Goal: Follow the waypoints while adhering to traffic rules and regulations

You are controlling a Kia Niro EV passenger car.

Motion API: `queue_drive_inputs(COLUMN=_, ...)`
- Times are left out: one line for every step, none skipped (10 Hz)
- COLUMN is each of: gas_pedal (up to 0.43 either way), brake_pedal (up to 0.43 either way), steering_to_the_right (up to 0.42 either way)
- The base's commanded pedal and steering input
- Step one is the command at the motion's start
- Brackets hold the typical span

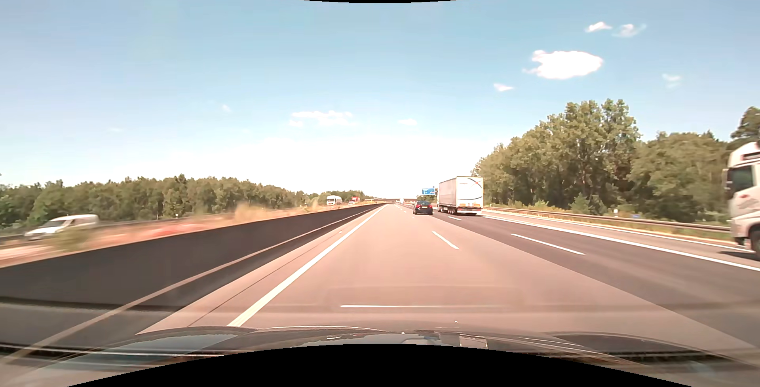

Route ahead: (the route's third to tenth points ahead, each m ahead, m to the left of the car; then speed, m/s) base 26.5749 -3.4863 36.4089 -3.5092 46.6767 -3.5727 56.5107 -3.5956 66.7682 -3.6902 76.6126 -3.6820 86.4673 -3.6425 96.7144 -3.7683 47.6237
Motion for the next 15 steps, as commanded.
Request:
queue_drive_inputs(gas_pedal=0.642, brake_pedal=0.0, steering_to_the_right=-0.001)
queue_drive_inputs(gas_pedal=0.642, brake_pedal=0.0, steering_to_the_right=0.0)
queue_drive_inputs(gas_pedal=0.642, brake_pedal=0.0, steering_to_the_right=-0.001)
queue_drive_inputs(gas_pedal=0.642, brake_pedal=0.0, steering_to_the_right=-0.001)
queue_drive_inputs(gas_pedal=0.642, brake_pedal=0.0, steering_to_the_right=-0.001)
queue_drive_inputs(gas_pedal=0.642, brake_pedal=0.0, steering_to_the_right=-0.001)
queue_drive_inputs(gas_pedal=0.642, brake_pedal=0.0, steering_to_the_right=-0.001)
queue_drive_inputs(gas_pedal=0.642, brake_pedal=0.0, steering_to_the_right=-0.001)
queue_drive_inputs(gas_pedal=0.642, brake_pedal=0.0, steering_to_the_right=-0.001)
queue_drive_inputs(gas_pedal=0.642, brake_pedal=0.0, steering_to_the_right=-0.001)
queue_drive_inputs(gas_pedal=0.642, brake_pedal=0.0, steering_to_the_right=-0.001)
queue_drive_inputs(gas_pedal=0.642, brake_pedal=0.0, steering_to_the_right=-0.001)
queue_drive_inputs(gas_pedal=0.642, brake_pedal=0.0, steering_to_the_right=-0.001)
queue_drive_inputs(gas_pedal=0.642, brake_pedal=0.0, steering_to_the_right=-0.001)
queue_drive_inputs(gas_pedal=0.642, brake_pedal=0.0, steering_to_the_right=-0.001)
